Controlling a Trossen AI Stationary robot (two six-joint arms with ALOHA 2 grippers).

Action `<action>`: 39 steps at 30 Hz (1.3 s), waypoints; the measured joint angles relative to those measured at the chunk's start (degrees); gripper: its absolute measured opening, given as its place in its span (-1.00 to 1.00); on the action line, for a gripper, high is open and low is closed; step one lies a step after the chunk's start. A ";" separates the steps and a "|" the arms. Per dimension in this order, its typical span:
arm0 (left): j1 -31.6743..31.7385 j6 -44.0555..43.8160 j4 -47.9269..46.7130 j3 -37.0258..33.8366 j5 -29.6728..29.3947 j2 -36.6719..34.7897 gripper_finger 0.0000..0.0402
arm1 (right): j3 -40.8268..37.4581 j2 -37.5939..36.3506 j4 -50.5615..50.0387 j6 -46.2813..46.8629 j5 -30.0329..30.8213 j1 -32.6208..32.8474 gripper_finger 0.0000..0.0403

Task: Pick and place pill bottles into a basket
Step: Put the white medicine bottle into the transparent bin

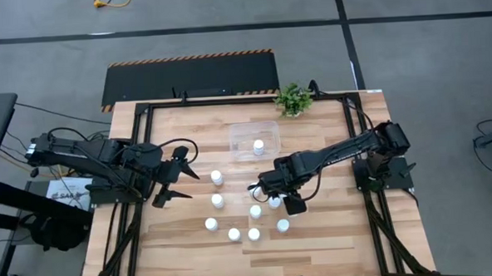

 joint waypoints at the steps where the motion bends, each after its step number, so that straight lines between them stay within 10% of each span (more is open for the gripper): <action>1: 0.00 -0.07 0.02 0.00 -0.25 0.00 0.39 | 0.00 0.00 0.00 0.00 0.01 0.00 0.21; 39: 0.00 -0.61 1.07 0.00 -2.39 0.00 0.39 | -6.97 0.00 5.85 -0.01 0.14 0.35 0.21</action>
